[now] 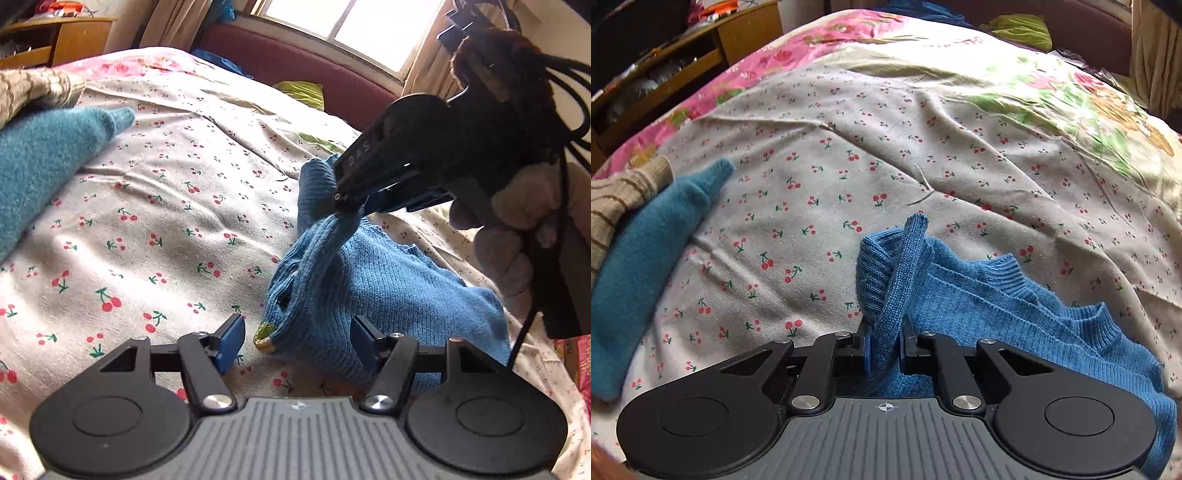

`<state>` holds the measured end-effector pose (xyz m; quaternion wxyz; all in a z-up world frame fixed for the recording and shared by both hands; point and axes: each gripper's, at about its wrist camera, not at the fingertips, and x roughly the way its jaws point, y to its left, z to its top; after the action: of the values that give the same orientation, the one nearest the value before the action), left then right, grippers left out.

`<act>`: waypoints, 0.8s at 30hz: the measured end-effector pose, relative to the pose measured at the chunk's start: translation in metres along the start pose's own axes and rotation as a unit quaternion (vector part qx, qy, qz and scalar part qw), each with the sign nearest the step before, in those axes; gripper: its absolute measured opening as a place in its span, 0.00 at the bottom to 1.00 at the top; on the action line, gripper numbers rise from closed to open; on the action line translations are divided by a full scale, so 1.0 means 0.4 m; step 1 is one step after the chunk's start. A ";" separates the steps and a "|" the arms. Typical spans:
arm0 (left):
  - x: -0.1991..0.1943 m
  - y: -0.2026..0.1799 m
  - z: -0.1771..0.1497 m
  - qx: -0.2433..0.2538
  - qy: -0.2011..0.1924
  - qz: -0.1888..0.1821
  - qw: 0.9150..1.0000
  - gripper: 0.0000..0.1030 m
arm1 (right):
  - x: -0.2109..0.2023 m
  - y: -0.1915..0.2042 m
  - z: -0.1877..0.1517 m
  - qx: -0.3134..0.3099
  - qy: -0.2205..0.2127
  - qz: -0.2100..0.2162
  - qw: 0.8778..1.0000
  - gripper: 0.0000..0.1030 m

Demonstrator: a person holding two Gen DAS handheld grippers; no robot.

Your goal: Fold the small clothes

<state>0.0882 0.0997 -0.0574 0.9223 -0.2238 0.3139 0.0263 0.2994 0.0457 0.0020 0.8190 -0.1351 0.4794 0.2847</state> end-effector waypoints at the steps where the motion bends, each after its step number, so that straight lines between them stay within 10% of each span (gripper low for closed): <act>1: 0.002 -0.011 -0.001 0.007 -0.006 0.007 1.000 0.70 | -0.014 -0.019 -0.007 0.010 -0.006 0.010 1.000 0.11; 10: 0.024 -0.189 0.061 0.078 -0.017 -0.035 0.996 0.37 | -0.156 -0.236 -0.065 0.095 -0.071 0.075 0.990 0.11; 18: 0.078 -0.471 0.031 0.184 -0.015 -0.106 0.977 0.35 | -0.269 -0.535 -0.215 0.193 -0.127 0.073 0.970 0.11; 24: 0.194 -0.608 -0.094 0.251 0.057 -0.111 0.960 0.34 | -0.184 -0.685 -0.368 0.284 -0.103 0.063 0.951 0.11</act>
<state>0.1748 -0.1420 -0.0333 0.9265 -0.0192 0.3358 -0.1685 0.3306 -0.2715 -0.0228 0.8489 0.1635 0.4612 0.1999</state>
